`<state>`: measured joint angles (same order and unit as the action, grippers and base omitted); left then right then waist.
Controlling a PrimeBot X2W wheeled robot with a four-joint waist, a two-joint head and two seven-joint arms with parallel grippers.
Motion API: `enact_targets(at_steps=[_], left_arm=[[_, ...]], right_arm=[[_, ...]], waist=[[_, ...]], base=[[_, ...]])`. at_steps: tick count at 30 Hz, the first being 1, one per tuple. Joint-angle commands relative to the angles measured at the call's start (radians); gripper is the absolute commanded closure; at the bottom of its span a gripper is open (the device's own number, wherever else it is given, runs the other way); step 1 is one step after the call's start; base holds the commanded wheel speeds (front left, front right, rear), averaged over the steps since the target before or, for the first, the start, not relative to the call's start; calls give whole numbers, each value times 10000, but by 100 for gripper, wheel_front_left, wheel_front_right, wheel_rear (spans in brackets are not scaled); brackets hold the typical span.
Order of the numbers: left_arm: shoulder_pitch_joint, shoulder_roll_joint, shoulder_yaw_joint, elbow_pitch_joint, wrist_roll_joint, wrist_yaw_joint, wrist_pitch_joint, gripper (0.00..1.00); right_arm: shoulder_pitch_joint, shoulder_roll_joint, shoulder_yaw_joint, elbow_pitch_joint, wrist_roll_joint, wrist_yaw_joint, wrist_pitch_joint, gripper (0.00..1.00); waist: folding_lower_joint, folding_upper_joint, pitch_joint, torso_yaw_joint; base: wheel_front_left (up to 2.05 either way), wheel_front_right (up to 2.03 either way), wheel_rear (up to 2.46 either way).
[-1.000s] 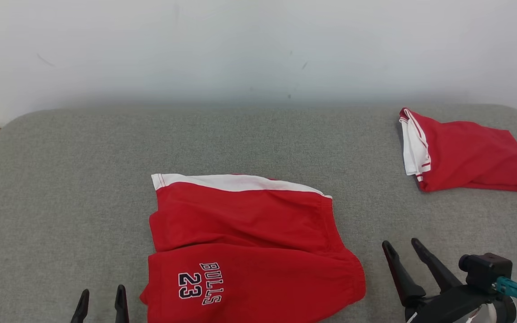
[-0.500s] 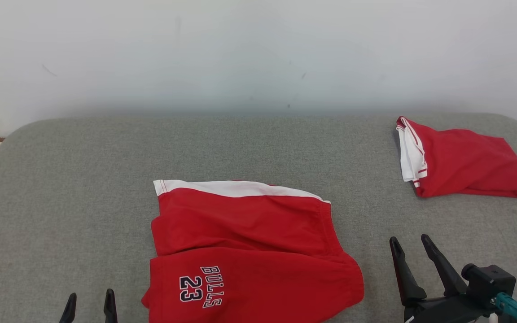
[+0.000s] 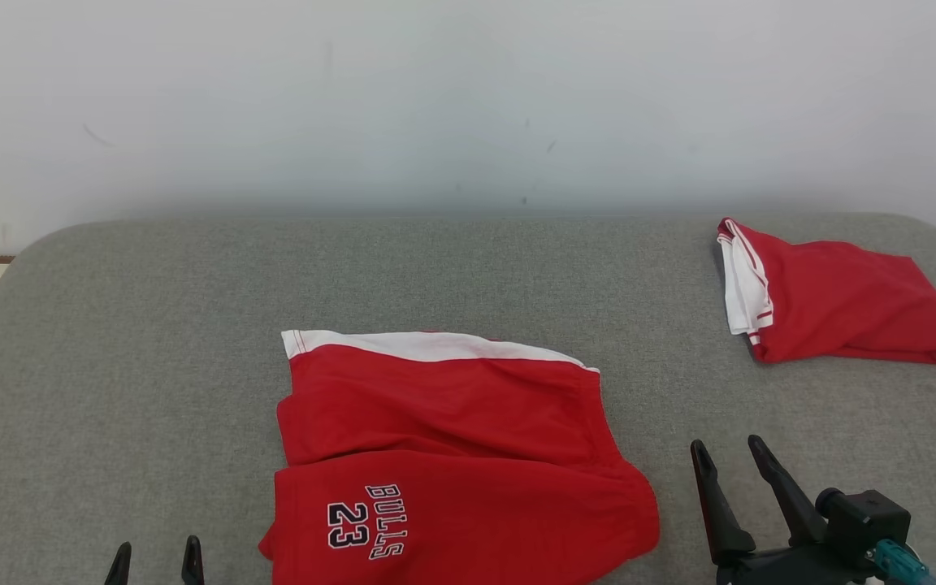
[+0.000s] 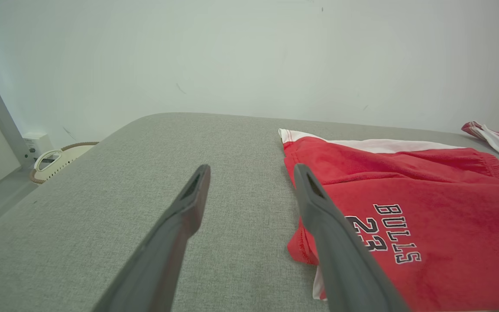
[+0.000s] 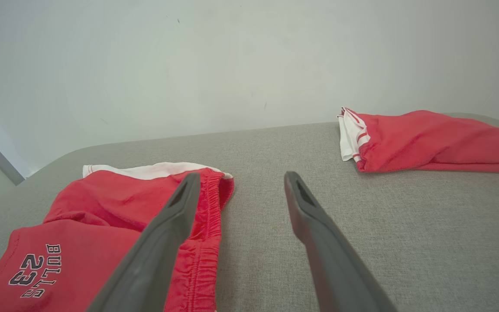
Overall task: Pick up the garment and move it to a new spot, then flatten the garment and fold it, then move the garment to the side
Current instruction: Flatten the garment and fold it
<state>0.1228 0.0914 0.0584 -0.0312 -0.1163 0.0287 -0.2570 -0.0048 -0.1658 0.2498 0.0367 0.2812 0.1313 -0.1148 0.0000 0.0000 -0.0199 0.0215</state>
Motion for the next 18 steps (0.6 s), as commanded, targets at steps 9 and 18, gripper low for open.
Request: enact_targets(at_steps=[9,18], left_arm=[[84,141,-35,-38,-39,104,50,0],[101,202,-89,-121,-98,160,54,0]], right_arm=[[-24,85,60,104,-113,-12,-94,0],[-72,101,127,160,-124,-12,-62,0]], waist=[[0,0,6,-11],[0,0,10,-40]], base=[[0,0,0],[0,0,0]])
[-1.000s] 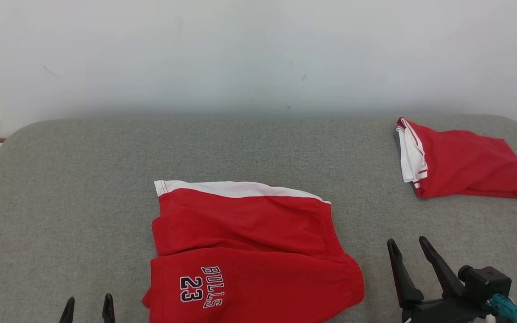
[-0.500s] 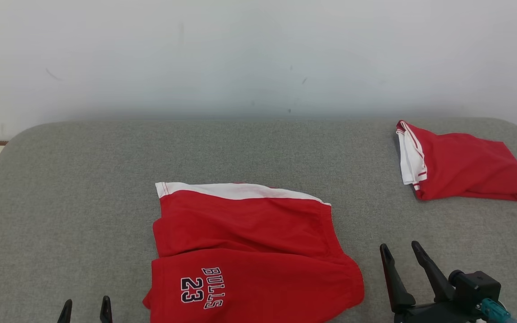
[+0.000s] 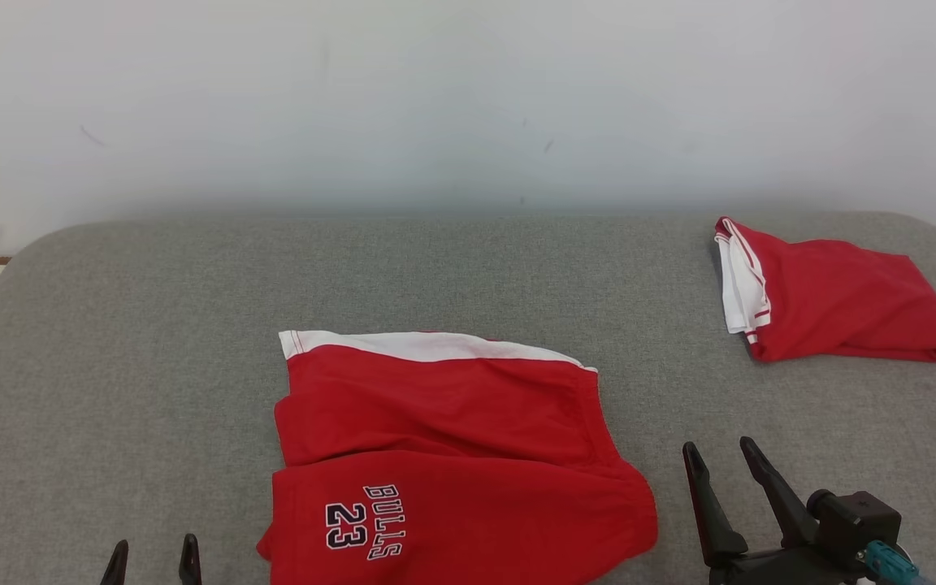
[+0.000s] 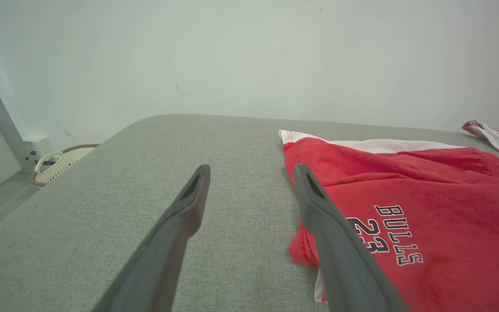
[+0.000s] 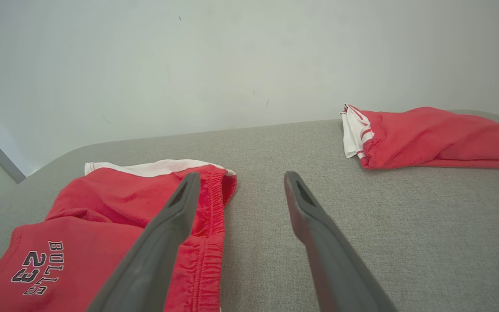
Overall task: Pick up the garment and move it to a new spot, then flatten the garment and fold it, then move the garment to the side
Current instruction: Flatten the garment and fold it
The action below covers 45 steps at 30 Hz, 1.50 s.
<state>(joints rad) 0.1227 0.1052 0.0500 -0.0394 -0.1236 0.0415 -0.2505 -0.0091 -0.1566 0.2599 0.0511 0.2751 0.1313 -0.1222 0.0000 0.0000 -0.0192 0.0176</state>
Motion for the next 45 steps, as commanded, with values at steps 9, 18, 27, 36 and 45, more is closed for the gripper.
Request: enact_targets(at_steps=[9,18,27,36,45], left_arm=[[73,102,-64,-3,-114,56,-22,0],[71,111,-114,49,-163,107,-51,0],[333,234,-500,377,-293,-309,124,0],[460,245,-1148,1220,-440,-899,173,0],[-784,374,-1781,2696,-386,-1370,5,0]], right_arm=[[-56,-14,51,36,-55,-12,36,0],[-49,-56,89,67,-8,-12,32,0],[-13,-784,839,137,235,-12,535,0],[261,-2221,2078,201,1254,-12,1363,0],[-696,-2930,3732,716,1858,-12,1760,0]], waist=[[0,0,40,-9],[0,0,34,-25],[0,0,32,25],[0,0,365,116],[0,0,1065,159]], base=[[0,0,0],[0,0,0],[0,0,0],[0,0,0],[0,0,0]])
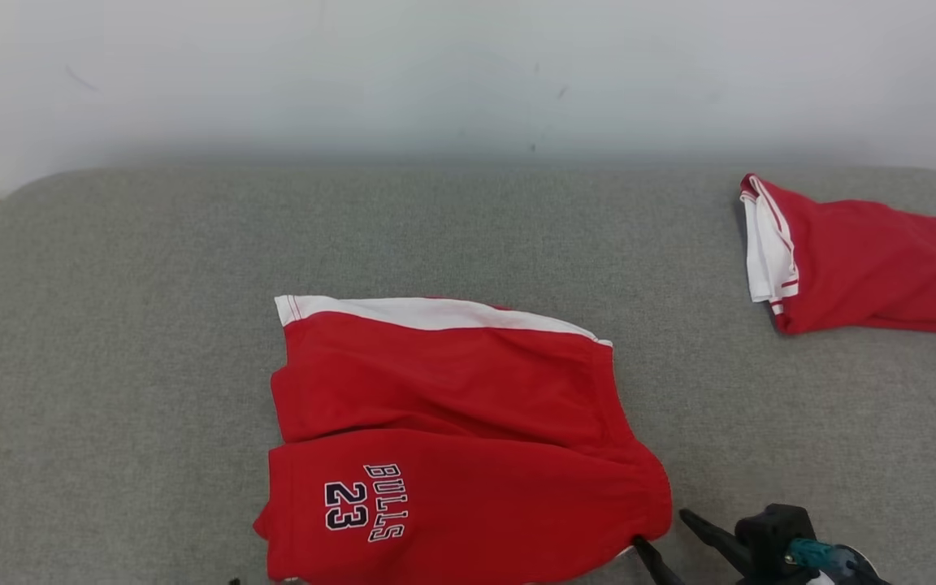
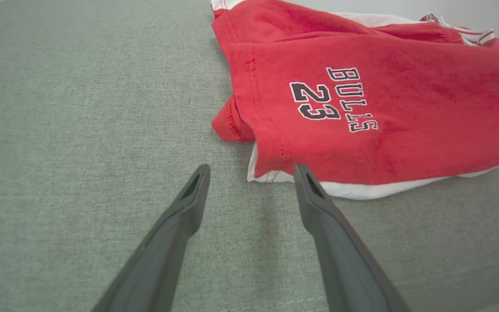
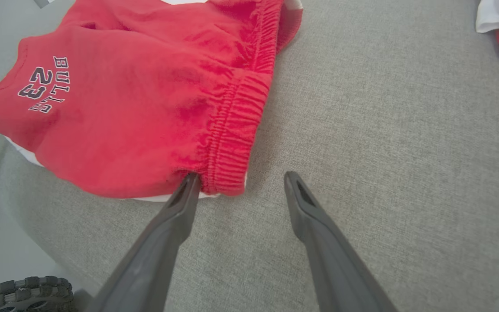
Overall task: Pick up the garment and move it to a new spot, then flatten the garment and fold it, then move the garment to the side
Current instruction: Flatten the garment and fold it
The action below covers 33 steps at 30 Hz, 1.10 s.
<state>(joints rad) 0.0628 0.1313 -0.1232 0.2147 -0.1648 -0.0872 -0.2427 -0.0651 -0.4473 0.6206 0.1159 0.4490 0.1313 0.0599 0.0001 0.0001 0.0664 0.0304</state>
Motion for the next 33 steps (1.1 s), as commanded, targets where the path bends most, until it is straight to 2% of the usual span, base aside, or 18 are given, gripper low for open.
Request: enact_targets(at_steps=[1,14,15,16,17,23,33], left_arm=[[-366,130,-97,350,21,-93,-92,0],[-1913,469,-1082,2048,-8,-394,-234,0],[-1979,461,-1121,2064,-42,-406,-232,24],[-2034,484,-1180,2035,-50,-416,-220,72],[-2037,502,-1236,2044,-76,-395,-221,100],[-1686,438,-1238,1616,-254,-414,-224,100],[-749,747,-730,-527,-239,-193,-226,100]], right_arm=[[-277,-67,250,173,117,-12,-50,0],[-1271,-299,1359,1003,692,-12,-168,0],[-1296,-305,1412,1050,764,-12,-157,13],[-1314,-306,1507,1067,825,-12,-125,65],[-1339,-298,1572,1075,910,-12,-136,100],[-1492,-315,1820,868,1544,-12,-460,100],[-1466,-744,1941,-561,3234,-12,-617,100]], waist=[[-1,-1,281,53],[-1,-1,636,123],[-1,-1,639,116],[-1,-1,639,111],[-1,-1,635,105],[-1,-1,459,102],[-1,-1,-106,73]], base=[[0,0,0],[0,0,0],[0,0,0],[0,0,0],[0,0,0],[0,0,0],[0,0,0]])
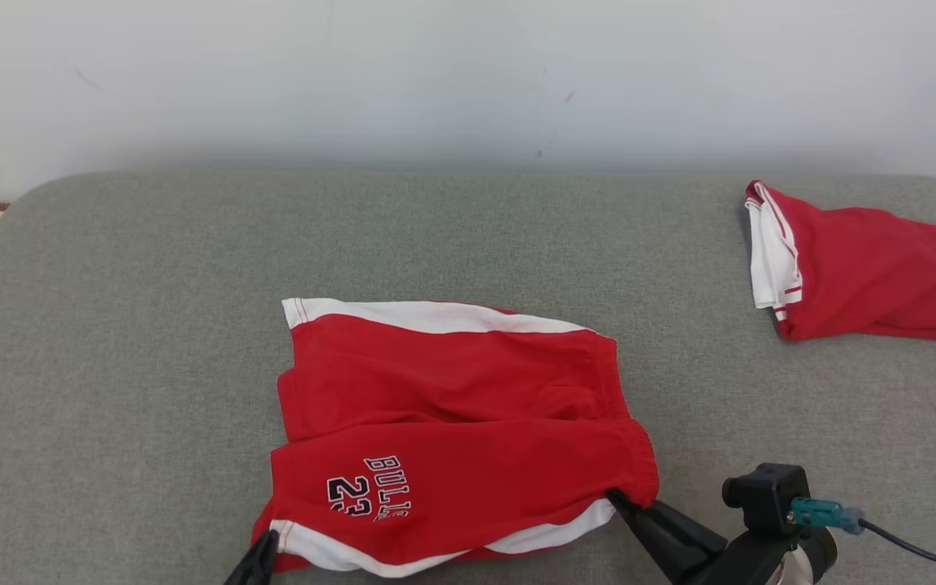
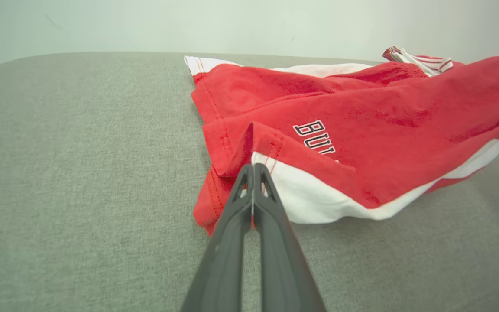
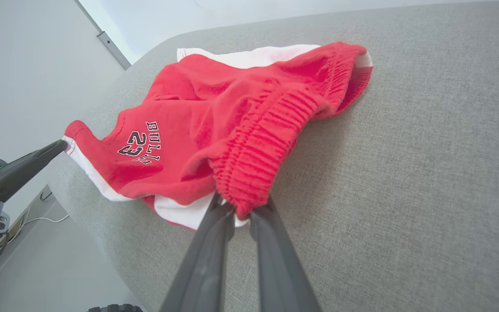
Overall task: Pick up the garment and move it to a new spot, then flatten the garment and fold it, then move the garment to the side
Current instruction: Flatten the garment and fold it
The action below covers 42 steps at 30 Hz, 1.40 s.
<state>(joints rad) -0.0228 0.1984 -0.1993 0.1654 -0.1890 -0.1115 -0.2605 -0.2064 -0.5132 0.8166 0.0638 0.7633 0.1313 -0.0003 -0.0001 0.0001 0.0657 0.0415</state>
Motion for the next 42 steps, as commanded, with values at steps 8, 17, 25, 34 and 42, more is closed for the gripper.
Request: enact_targets(at_steps=[8,17,25,34,42], left_arm=[[-191,523,28,-1312,159,76,322,100],[-3115,1948,-60,-1922,-300,-167,1262,100],[-7118,3380,-1150,-988,-1524,-172,1668,100],[-12631,4401,-3216,1282,-2528,-174,1767,100],[-16011,4538,-4258,3111,-2996,-176,1631,100]], right_arm=[[-346,-59,-355,-797,908,-12,212,100],[-2809,328,-791,-748,1339,-12,974,100],[-6552,1648,-1163,1339,1704,-11,1366,100],[-11547,2990,-2300,4710,2279,-9,1413,100],[-14563,3959,-3145,7520,2473,-8,690,100]], waist=[[1,-1,-296,-124],[1,-1,420,-188],[1,-1,1987,-278],[1,-1,3743,-266],[1,-1,4153,-585]], base=[[0,0,0],[0,0,0],[0,0,0],[0,0,0],[0,0,0]])
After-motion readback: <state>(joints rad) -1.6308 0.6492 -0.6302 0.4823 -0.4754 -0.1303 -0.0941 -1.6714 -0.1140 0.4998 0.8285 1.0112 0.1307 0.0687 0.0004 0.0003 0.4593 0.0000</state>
